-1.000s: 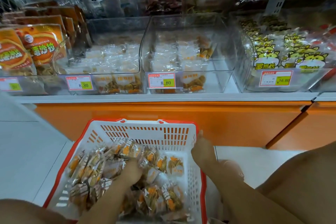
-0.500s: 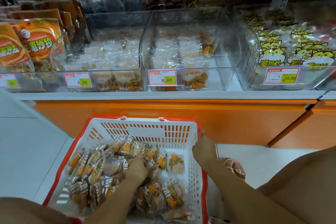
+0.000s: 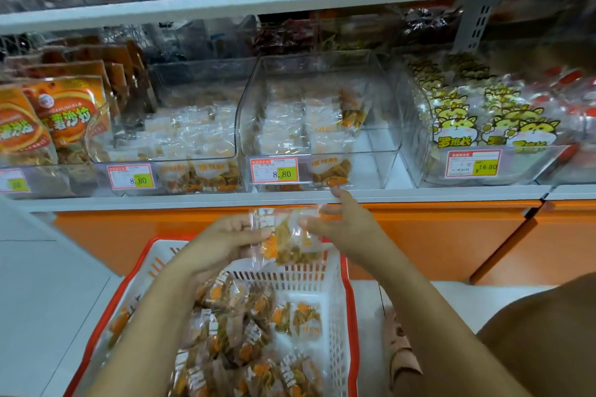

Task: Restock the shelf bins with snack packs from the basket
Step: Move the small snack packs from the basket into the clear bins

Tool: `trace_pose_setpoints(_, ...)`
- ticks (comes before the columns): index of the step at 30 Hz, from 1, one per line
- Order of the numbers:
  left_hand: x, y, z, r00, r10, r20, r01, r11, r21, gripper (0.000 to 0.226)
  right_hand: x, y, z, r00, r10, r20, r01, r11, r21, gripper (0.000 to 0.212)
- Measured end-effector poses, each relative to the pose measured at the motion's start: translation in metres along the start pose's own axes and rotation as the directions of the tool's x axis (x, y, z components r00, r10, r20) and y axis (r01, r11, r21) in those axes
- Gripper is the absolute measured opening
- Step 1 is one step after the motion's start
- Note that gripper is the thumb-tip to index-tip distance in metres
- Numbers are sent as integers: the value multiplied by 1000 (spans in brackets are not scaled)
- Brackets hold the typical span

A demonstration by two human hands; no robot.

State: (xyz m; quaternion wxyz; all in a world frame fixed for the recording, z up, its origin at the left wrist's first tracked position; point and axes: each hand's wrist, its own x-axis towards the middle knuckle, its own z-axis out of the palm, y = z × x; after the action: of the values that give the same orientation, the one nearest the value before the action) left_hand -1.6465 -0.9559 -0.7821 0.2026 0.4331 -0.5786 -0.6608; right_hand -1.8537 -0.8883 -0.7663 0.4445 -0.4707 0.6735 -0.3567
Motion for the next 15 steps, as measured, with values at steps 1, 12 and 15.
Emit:
trace_pose_setpoints(1,-5,19,6,999,53,11,-52,996,-77,22,-8,-14,-7,999,-33,0,33,996,78,80)
trace_pose_setpoints(12,36,132,52,928,352,-121,-331,929,164,8,-1,-102,-111,928,-253,-272,245,967,-63,30)
trace_pose_setpoints(15,78,153,51,835,526,-164,-317,702,638,6,20,-106,-149,937,-159,-312,123,983,-133,32)
